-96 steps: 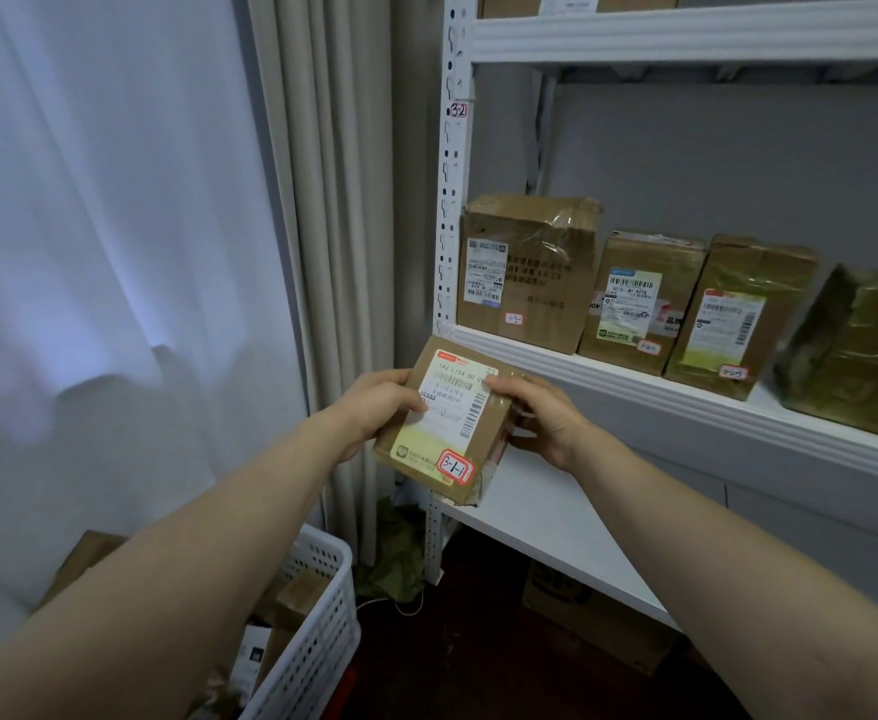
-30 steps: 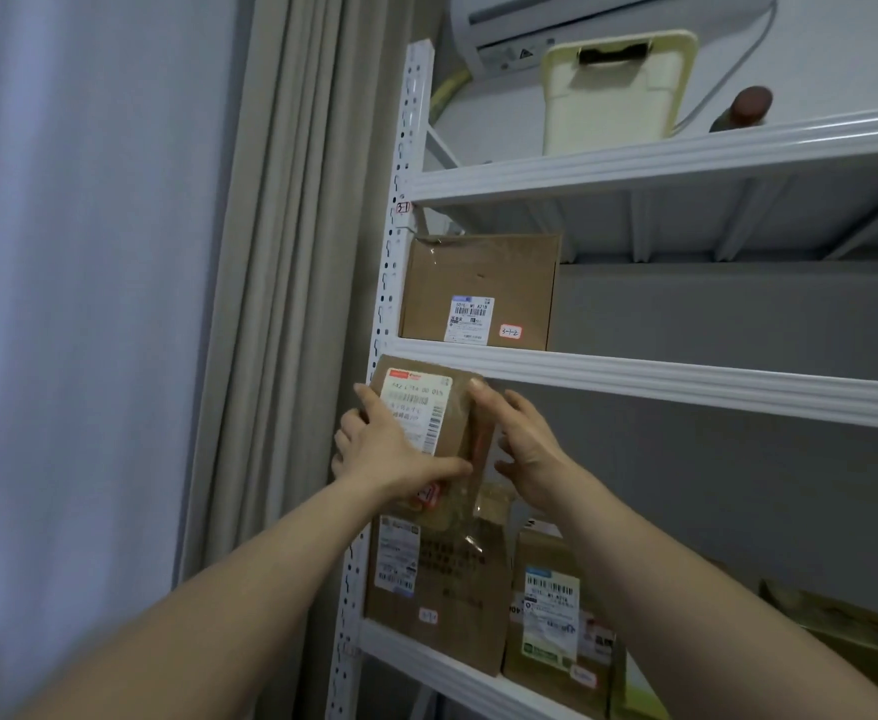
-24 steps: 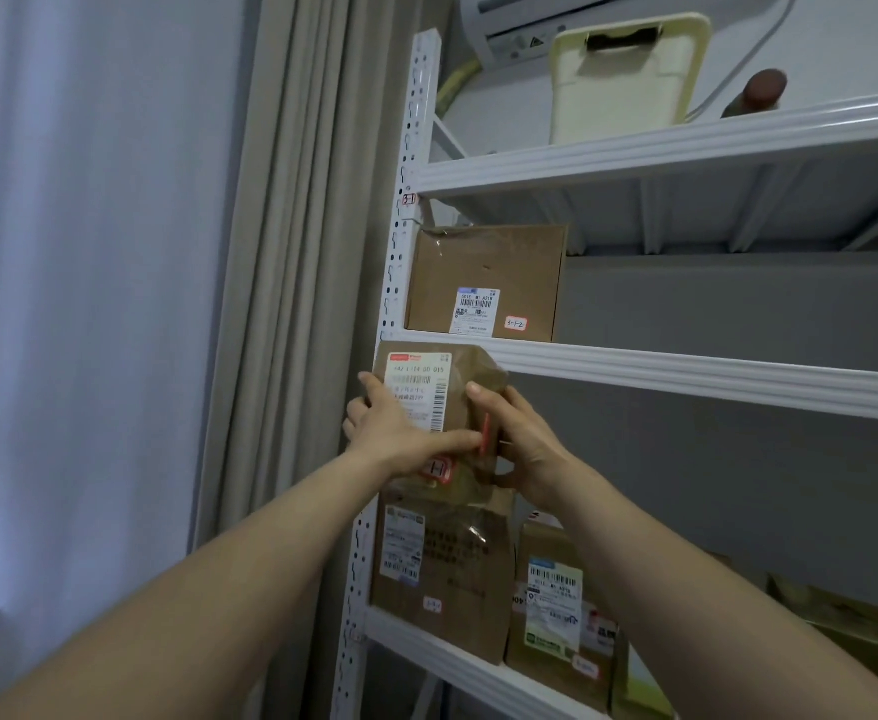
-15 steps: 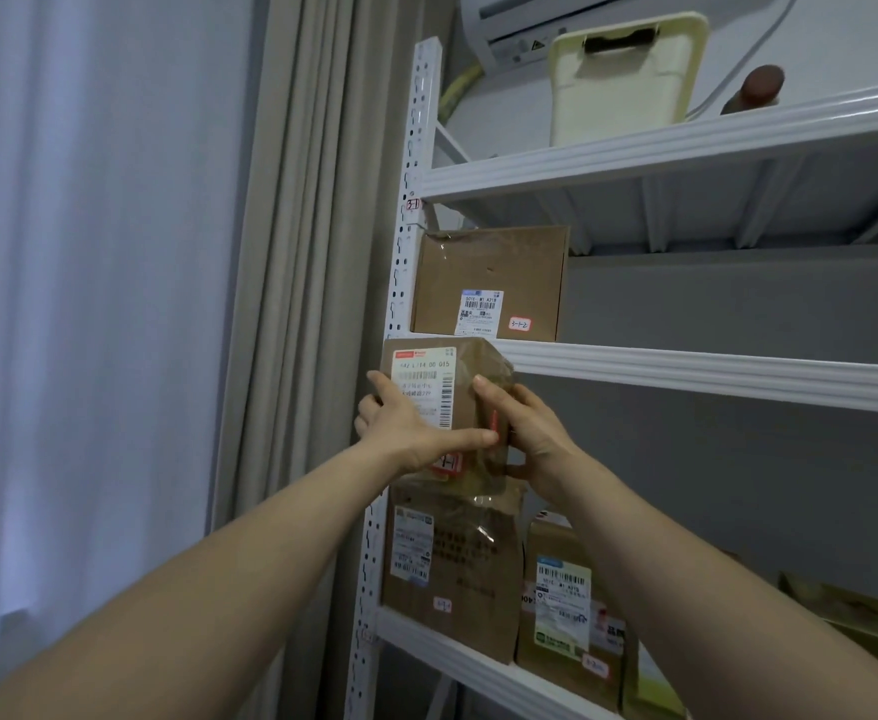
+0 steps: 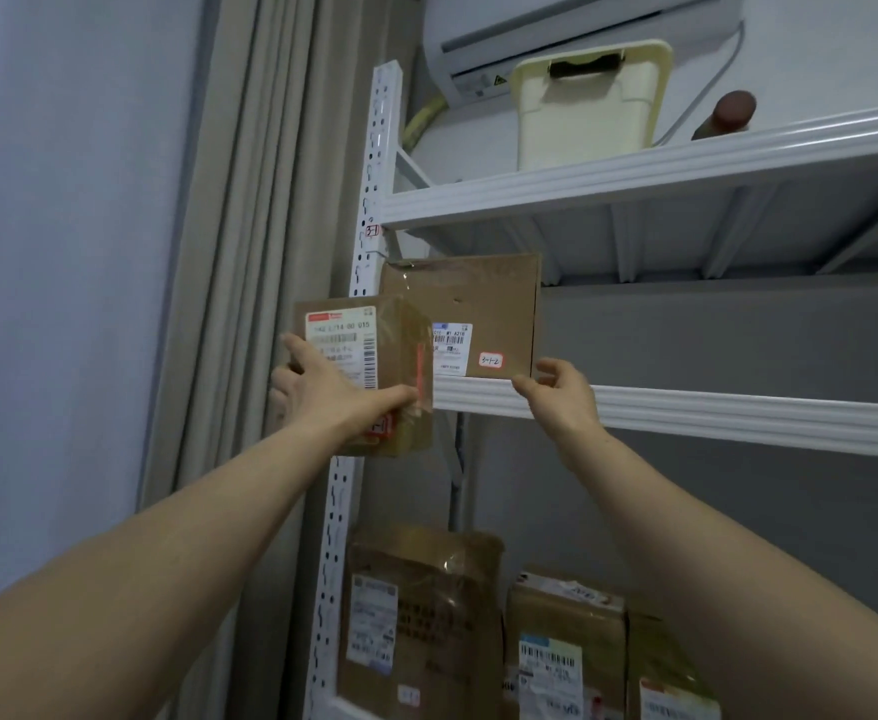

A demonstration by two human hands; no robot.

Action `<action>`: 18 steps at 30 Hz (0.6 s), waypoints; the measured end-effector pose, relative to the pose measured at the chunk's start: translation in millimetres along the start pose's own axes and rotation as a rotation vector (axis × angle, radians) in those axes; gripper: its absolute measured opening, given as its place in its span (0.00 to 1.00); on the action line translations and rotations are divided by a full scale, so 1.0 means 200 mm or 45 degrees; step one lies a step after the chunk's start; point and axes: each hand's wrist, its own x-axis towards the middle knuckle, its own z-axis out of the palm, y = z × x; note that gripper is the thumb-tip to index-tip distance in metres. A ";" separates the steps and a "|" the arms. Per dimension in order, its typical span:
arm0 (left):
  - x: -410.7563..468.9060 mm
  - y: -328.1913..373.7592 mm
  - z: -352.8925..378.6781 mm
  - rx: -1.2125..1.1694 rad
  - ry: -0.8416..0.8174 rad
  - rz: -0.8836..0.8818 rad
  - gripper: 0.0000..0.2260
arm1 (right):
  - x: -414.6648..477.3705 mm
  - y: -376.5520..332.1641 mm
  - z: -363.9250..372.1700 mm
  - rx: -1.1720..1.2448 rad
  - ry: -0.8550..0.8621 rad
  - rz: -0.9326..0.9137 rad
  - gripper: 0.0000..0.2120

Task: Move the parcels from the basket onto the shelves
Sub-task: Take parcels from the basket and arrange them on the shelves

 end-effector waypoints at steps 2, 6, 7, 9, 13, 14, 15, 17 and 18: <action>0.09 0.02 0.05 -0.017 0.008 0.023 0.63 | 0.12 -0.01 -0.02 -0.135 0.047 -0.058 0.24; 0.30 0.07 0.16 -0.077 0.031 0.104 0.64 | 0.34 -0.04 -0.02 -0.343 0.080 -0.106 0.29; 0.34 0.08 0.19 -0.098 0.031 0.123 0.64 | 0.38 -0.03 -0.02 -0.378 0.069 -0.089 0.31; 0.42 0.09 0.24 -0.141 0.039 0.159 0.64 | 0.46 -0.03 0.00 -0.433 0.047 -0.034 0.35; 0.54 0.11 0.30 -0.180 0.089 0.216 0.61 | 0.57 -0.05 0.04 -0.302 -0.022 0.133 0.40; 0.56 0.11 0.30 -0.186 0.089 0.221 0.60 | 0.60 -0.05 0.05 -0.249 -0.041 0.170 0.41; 0.58 0.11 0.31 -0.194 0.088 0.223 0.60 | 0.63 -0.04 0.06 -0.230 -0.052 0.200 0.41; 0.61 0.10 0.31 -0.209 0.092 0.219 0.60 | 0.68 -0.02 0.08 -0.219 -0.084 0.251 0.38; 0.61 0.10 0.31 -0.213 0.099 0.217 0.60 | 0.70 0.00 0.09 -0.207 -0.111 0.264 0.34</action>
